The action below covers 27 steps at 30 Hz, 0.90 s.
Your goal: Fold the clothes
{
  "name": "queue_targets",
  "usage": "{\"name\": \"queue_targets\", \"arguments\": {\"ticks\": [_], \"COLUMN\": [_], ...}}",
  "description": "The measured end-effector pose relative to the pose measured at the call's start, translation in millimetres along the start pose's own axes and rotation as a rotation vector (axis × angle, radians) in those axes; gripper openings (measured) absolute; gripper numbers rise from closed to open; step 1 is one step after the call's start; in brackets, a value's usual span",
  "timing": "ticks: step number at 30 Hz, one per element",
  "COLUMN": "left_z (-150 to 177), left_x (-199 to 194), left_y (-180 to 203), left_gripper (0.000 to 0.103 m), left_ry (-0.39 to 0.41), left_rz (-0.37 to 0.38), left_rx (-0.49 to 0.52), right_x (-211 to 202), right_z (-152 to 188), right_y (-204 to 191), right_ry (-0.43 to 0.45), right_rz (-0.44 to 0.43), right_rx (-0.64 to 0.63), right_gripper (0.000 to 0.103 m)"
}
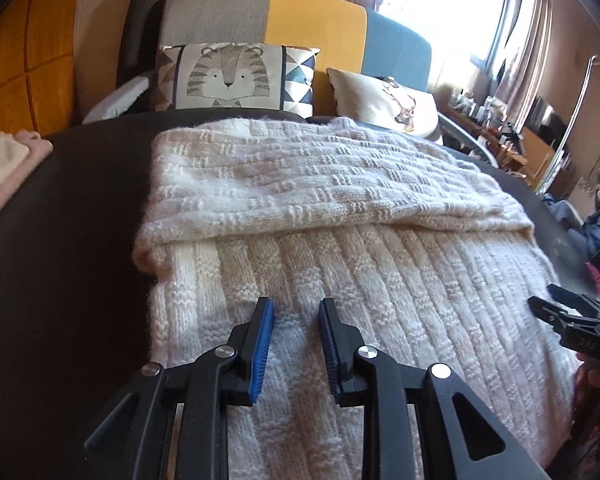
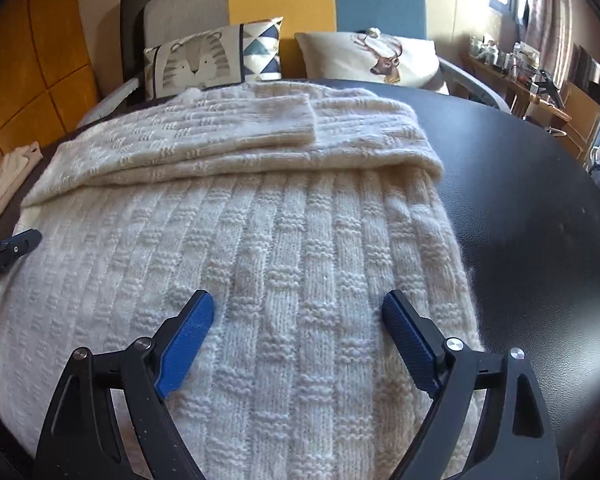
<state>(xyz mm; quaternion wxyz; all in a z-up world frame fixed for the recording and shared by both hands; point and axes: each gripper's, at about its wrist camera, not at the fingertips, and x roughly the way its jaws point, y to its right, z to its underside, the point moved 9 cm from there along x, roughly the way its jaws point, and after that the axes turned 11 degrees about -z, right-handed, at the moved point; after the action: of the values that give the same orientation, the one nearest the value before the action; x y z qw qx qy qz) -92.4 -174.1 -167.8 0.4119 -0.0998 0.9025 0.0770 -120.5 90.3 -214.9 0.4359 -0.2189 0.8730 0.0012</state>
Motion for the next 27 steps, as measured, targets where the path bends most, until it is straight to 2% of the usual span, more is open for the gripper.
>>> {"name": "queue_targets", "arguments": {"ticks": [3, 6, 8, 10, 14, 16, 20, 23, 27], "left_z": [-1, 0, 9, 23, 43, 44, 40, 19, 1], "left_x": [-7, -27, -35, -36, -42, -45, -48, -51, -28], "left_y": [-3, -7, -9, -9, -8, -8, -10, -4, -7], "left_gripper": [0.024, 0.024, 0.024, 0.024, 0.024, 0.024, 0.024, 0.024, 0.024], "left_ry": [-0.009, 0.045, 0.062, 0.058, 0.105, 0.110, 0.108, 0.151, 0.115], "left_rz": [0.027, 0.071, 0.052, 0.014, -0.039, -0.040, -0.059, -0.085, -0.094], "left_rx": [0.002, -0.035, -0.017, 0.047, 0.163, 0.170, 0.128, 0.131, 0.131], "right_x": [3, 7, 9, 11, 15, 14, 10, 11, 12], "right_z": [0, 0, 0, 0, 1, 2, 3, 3, 2], "right_y": [-13, -26, -35, -43, -60, -59, -56, -56, -56], "right_ry": [0.004, 0.008, 0.010, 0.013, 0.018, 0.029, 0.051, 0.047, 0.052], "right_rz": [-0.010, -0.020, -0.026, -0.033, -0.047, -0.059, -0.083, -0.070, -0.072], "right_rx": [-0.021, -0.042, -0.057, -0.071, -0.098, -0.087, -0.065, -0.077, -0.077], "right_gripper": [0.089, 0.089, 0.089, 0.089, 0.089, 0.089, 0.089, 0.089, 0.089]}}
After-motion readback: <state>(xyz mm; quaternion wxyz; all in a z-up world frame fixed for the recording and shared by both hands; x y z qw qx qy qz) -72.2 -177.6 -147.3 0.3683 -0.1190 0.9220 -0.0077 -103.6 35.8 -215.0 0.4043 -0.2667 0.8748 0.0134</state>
